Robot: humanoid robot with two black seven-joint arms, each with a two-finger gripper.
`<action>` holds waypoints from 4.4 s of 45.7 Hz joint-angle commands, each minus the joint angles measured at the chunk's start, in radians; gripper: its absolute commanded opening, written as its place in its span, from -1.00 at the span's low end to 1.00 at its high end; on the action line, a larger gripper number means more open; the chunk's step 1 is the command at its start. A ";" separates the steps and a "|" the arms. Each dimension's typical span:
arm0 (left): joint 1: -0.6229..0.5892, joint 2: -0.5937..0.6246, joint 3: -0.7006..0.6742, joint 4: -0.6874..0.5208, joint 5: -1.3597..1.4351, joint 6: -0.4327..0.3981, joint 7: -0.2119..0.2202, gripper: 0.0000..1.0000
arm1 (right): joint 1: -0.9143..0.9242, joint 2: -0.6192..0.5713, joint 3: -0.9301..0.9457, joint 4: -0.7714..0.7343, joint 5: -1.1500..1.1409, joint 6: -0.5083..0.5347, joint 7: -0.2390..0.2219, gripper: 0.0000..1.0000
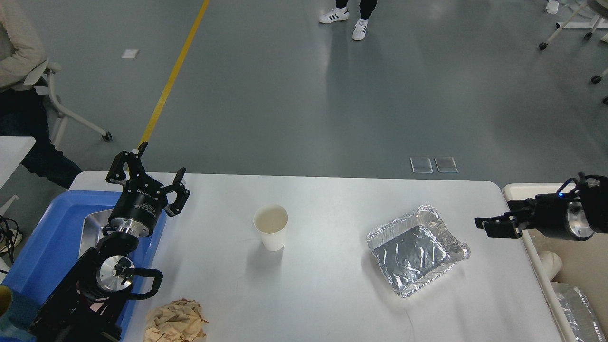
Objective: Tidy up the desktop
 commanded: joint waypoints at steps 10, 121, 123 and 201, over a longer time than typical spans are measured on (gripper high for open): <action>0.002 0.000 -0.002 0.000 0.000 0.003 -0.003 0.94 | 0.043 0.177 -0.130 -0.216 -0.034 -0.070 0.000 1.00; 0.033 0.017 0.001 0.006 0.000 0.004 0.005 0.94 | 0.361 0.037 -0.388 -0.311 0.300 0.099 0.141 -1.00; 0.033 0.018 0.000 0.006 0.000 0.004 0.006 0.94 | 0.366 0.036 -0.388 -0.308 0.334 0.100 0.123 -1.00; 0.037 0.052 0.076 0.006 0.014 0.062 0.008 0.94 | 0.433 0.439 -0.406 -0.214 0.523 0.280 -0.457 -1.00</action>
